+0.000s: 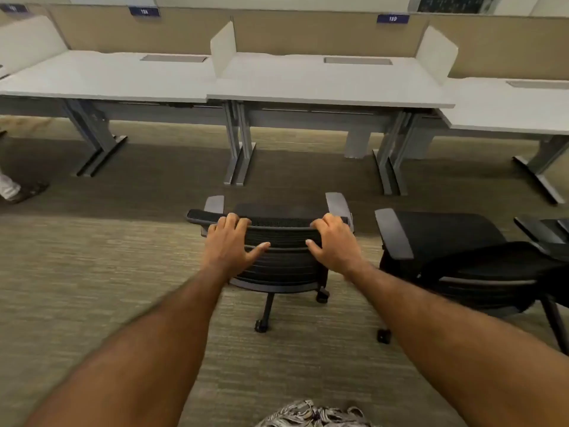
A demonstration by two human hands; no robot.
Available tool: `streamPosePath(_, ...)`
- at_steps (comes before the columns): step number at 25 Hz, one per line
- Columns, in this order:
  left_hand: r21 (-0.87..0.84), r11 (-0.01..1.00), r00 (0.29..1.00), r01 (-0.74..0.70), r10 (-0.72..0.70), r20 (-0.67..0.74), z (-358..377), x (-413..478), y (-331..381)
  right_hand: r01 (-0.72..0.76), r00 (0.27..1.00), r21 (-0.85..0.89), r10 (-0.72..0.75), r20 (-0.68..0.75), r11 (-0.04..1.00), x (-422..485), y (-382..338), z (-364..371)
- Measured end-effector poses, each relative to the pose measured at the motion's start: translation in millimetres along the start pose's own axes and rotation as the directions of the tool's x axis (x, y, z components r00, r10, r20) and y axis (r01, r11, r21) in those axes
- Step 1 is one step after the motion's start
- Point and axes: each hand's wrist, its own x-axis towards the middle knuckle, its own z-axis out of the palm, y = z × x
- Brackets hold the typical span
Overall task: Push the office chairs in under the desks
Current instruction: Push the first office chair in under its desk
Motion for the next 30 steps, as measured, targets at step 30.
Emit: streamPosePath(30,-0.022,0.989,0.972,0.149,-0.143,0.186,51.5,126.4,-53.8,0.266,0.927,-0.157,-0.208,0.313,0.951,185.8,77.0,40.6)
